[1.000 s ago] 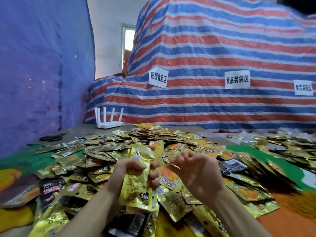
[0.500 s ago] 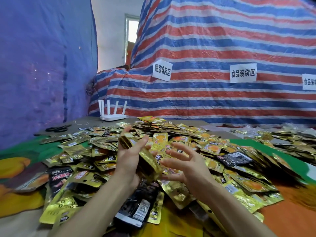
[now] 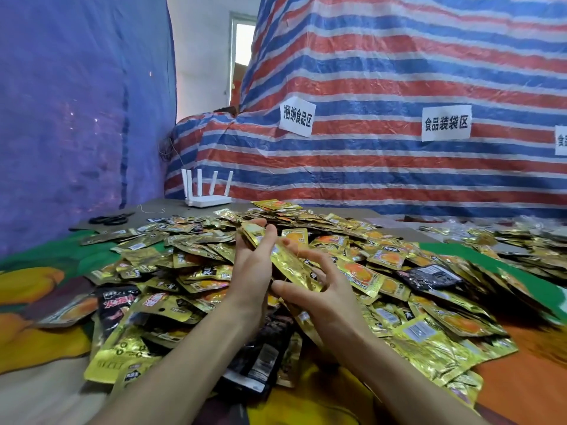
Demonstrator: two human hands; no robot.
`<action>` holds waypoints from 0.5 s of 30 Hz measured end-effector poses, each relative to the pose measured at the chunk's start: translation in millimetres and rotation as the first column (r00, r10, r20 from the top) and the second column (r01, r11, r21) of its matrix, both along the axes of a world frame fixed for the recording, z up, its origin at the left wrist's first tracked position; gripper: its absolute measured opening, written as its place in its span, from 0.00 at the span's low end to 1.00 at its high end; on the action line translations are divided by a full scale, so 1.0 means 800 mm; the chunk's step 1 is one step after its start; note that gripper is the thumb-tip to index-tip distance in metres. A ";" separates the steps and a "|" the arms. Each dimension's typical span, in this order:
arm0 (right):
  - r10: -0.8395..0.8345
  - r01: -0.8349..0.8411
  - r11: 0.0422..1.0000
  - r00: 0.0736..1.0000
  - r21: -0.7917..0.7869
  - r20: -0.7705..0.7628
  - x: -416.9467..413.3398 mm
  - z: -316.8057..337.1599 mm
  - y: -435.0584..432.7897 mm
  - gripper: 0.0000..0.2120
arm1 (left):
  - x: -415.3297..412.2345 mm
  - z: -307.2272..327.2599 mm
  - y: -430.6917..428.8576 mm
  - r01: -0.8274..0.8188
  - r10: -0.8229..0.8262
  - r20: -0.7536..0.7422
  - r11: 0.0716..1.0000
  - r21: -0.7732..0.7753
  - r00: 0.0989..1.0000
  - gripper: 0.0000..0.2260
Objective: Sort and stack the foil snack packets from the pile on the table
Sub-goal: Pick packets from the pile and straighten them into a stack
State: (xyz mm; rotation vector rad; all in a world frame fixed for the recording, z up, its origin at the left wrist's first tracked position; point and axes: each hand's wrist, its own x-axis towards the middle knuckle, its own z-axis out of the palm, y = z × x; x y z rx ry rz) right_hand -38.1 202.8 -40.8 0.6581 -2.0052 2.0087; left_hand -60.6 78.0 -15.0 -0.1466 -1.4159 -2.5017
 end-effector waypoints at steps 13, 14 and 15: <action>0.014 -0.016 1.000 0.946 0.003 0.324 -0.007 0.025 0.017 0.15 | 0.017 0.000 0.005 0.127 -0.124 0.034 0.981 -0.147 0.992 0.17; 0.031 -0.028 1.000 0.936 -0.014 0.350 -0.008 0.026 0.021 0.12 | 0.016 -0.002 0.006 0.146 -0.145 0.018 0.977 -0.155 0.989 0.16; 0.050 -0.043 0.999 0.930 -0.026 0.364 -0.009 0.029 0.026 0.10 | 0.015 -0.003 0.009 0.162 -0.163 0.009 0.972 -0.169 0.987 0.16</action>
